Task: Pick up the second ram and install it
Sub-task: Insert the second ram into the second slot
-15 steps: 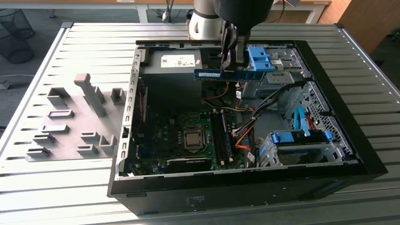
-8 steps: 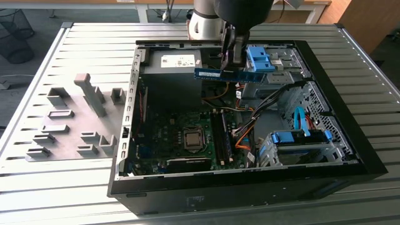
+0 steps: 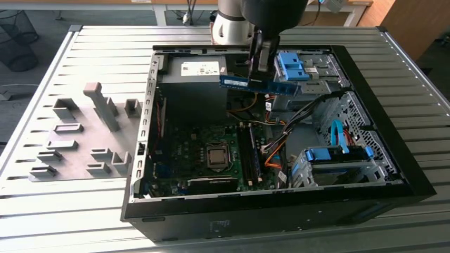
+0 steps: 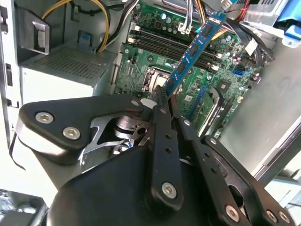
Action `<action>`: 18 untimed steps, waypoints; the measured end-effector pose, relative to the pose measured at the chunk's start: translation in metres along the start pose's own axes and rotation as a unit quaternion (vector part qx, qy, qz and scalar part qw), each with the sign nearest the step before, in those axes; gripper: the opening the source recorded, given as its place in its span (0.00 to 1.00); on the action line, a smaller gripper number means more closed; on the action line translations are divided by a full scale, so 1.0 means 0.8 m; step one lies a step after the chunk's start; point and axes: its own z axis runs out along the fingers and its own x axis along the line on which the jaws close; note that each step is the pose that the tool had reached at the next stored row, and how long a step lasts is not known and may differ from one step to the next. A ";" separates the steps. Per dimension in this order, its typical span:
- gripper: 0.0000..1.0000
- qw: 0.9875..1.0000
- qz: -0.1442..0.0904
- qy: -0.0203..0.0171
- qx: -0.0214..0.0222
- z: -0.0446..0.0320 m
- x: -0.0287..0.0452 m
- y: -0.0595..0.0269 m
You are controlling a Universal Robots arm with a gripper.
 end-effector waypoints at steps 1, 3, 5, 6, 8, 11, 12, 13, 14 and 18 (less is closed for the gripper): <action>0.14 1.000 0.007 0.000 0.000 0.0002 0.0000 0.000; 0.14 1.000 0.021 0.000 0.001 0.0008 0.0000 0.000; 0.14 0.999 0.037 -0.001 0.002 0.0015 0.0001 0.000; 0.14 0.999 0.046 -0.001 0.002 0.0018 0.0001 0.000; 0.14 0.998 0.064 -0.001 0.003 0.0026 0.0001 0.000; 0.14 0.996 0.092 -0.002 0.004 0.0038 0.0001 0.000; 0.14 0.995 0.101 -0.002 0.004 0.0042 0.0002 0.000; 0.14 0.994 0.110 -0.002 0.005 0.0046 0.0002 0.000; 0.14 0.993 0.118 -0.002 0.005 0.0048 0.0002 0.000; 0.14 0.988 0.154 -0.003 0.006 0.0062 0.0002 0.000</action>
